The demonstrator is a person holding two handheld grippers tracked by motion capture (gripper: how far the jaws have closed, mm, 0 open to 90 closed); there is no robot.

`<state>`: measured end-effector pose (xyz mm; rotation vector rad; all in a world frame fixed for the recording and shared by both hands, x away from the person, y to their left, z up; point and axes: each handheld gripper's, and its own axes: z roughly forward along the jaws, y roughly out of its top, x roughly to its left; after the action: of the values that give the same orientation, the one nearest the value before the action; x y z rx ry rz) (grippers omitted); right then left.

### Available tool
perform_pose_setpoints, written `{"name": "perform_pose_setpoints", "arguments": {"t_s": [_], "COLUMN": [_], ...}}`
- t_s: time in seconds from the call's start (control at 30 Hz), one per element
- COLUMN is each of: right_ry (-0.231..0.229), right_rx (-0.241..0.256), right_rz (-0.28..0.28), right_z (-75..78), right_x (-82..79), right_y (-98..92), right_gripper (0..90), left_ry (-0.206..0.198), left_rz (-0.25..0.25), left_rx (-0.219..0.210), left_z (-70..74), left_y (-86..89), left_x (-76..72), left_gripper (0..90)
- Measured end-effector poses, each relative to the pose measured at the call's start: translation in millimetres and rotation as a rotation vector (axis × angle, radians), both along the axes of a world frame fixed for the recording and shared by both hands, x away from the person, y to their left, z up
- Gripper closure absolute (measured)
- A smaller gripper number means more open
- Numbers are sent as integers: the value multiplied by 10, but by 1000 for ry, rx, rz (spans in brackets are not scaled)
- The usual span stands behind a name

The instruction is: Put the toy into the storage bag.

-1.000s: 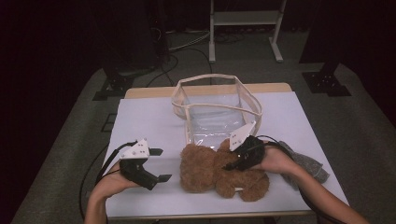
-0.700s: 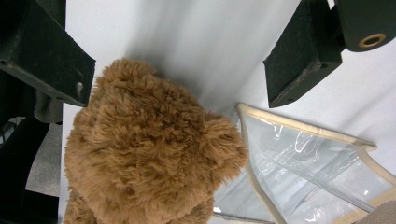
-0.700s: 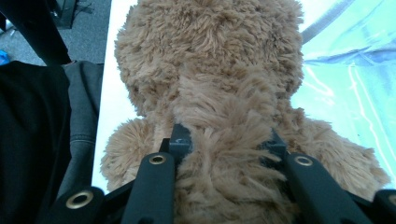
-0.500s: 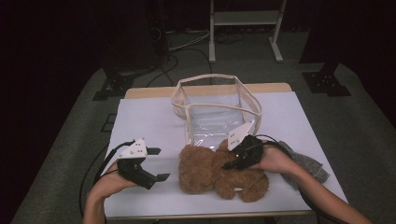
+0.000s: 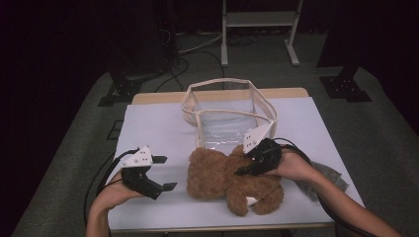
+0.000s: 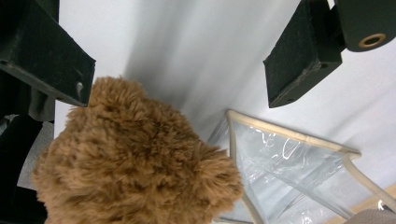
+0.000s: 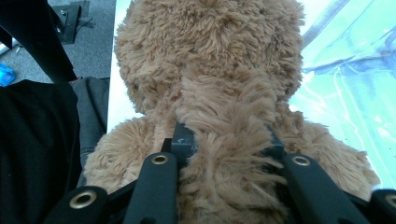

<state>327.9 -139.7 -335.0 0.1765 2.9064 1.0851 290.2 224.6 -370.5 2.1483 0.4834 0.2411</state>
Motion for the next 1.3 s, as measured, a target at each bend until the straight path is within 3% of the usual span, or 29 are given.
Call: {"name": "perform_pose_setpoints", "arguments": {"t_s": [0.2,0.33,0.4,0.47,0.53,0.67,0.87,1.0,1.1,1.23,1.3], "right_ry": [5,30,45,45,78,74,87,101,81,45,29], "right_rx": [-11,-76,-66,-66,-59,-70,-77,-83,-103,-132,-138], "right_rz": [7,8,-7,0,5,3,26,39,51,55,30], "right_z": [-35,-163,-172,-183,-218,-270,-329,-377,-410,-431,-425], "right_x": [5,15,30,33,36,42,51,58,56,33,26], "right_y": [34,100,105,107,111,133,138,137,156,179,184], "right_gripper": [682,653,623,564,485,338,256,255,278,401,479], "left_ry": [-5,-5,-4,-4,-3,-4,-1,1,1,-2,-4], "left_rz": [5,11,11,9,8,8,4,-1,-2,-2,-5], "left_rx": [-2,-5,0,7,10,7,9,10,12,13,21], "left_z": [8,9,7,7,5,6,0,-4,3,1,-2], "left_y": [23,30,36,41,40,36,36,30,28,22,24], "left_x": [-3,-9,-8,-2,-2,-5,-7,-7,-10,-13,-11], "left_gripper": [75,75,75,75,75,75,75,75,75,75,75]}}
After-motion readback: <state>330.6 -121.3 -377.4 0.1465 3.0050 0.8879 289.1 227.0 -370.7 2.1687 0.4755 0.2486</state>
